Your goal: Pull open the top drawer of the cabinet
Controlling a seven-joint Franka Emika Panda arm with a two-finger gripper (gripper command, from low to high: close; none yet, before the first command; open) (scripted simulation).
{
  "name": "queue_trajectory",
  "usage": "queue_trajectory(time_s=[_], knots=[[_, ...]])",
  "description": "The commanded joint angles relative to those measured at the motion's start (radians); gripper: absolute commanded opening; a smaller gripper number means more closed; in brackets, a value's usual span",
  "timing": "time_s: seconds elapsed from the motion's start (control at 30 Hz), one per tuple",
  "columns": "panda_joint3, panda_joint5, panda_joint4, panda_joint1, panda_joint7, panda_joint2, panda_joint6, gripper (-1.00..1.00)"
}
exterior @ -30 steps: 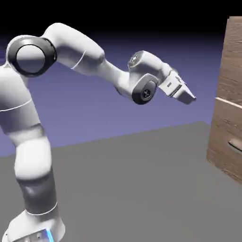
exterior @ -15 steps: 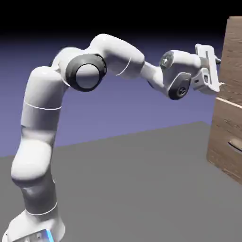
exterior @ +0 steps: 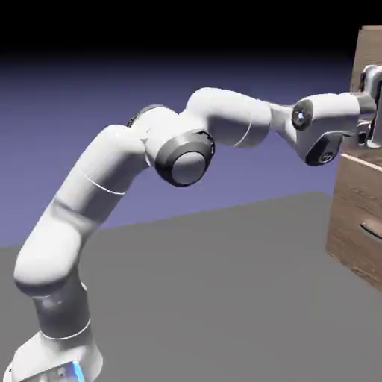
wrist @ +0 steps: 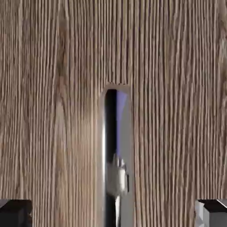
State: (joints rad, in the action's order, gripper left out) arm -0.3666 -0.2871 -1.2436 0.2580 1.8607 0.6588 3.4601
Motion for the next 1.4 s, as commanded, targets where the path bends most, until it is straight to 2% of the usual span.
queue_trajectory(time_s=[0.0, 0.63, 0.67, 1.13, 1.37], knots=[[0.010, -0.044, 0.026, -0.012, -0.040, 0.010, -0.011, 0.00], [0.183, -0.829, 0.487, -0.236, -0.757, 0.198, -0.210, 0.00], [0.183, -0.829, 0.487, -0.236, -0.757, 0.198, -0.210, -1.00], [-0.268, -1.055, 0.441, -0.044, -1.301, 0.160, -0.086, -1.00], [-0.297, -1.325, 0.507, -0.035, -1.600, 0.163, -0.078, -1.00]])
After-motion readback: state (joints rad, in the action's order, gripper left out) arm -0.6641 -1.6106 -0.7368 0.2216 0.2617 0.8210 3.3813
